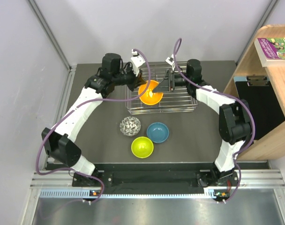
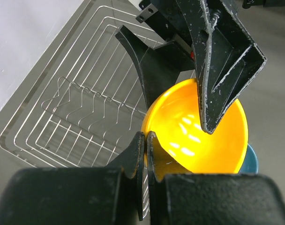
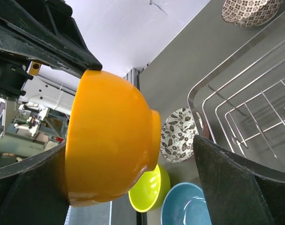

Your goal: Load the bowls into the dish rack

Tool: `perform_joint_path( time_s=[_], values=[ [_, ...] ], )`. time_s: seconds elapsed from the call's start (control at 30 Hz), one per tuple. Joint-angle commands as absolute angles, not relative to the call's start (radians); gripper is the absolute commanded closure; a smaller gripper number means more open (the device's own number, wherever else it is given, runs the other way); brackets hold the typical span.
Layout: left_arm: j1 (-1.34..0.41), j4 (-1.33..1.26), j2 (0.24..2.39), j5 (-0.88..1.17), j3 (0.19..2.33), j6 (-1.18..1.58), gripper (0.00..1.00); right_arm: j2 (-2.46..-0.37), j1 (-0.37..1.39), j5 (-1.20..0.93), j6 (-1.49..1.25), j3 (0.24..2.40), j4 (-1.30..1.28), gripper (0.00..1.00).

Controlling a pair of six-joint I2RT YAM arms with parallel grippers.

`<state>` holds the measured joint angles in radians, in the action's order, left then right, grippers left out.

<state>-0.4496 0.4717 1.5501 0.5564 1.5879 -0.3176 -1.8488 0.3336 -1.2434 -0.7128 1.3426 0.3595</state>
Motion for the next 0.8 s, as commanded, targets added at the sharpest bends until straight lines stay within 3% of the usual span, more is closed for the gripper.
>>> perform_joint_path(
  time_s=[0.0, 0.2, 0.43, 0.63, 0.77],
  values=[
    [-0.459, 0.41, 1.546, 0.569, 1.638, -0.327, 1.0, -1.818, 0.344, -1.265, -0.707, 1.381, 0.392, 0.0],
    [-0.463, 0.41, 1.557, 0.574, 1.638, -0.328, 1.0, -1.827, 0.345, -1.299, -0.857, 1.351, 0.554, 0.04],
    [-0.468, 0.413, 1.568, 0.569, 1.644, -0.331, 1.0, -1.824, 0.348, -1.315, -0.888, 1.341, 0.568, 0.18],
    [-0.469, 0.426, 1.569, 0.571, 1.667, -0.33, 1.0, -1.816, 0.35, -1.281, -0.686, 1.374, 0.333, 0.14],
    [-0.472, 0.442, 1.566, 0.574, 1.68, -0.333, 1.0, -1.828, 0.35, -1.27, -0.681, 1.376, 0.318, 0.09]
  ],
)
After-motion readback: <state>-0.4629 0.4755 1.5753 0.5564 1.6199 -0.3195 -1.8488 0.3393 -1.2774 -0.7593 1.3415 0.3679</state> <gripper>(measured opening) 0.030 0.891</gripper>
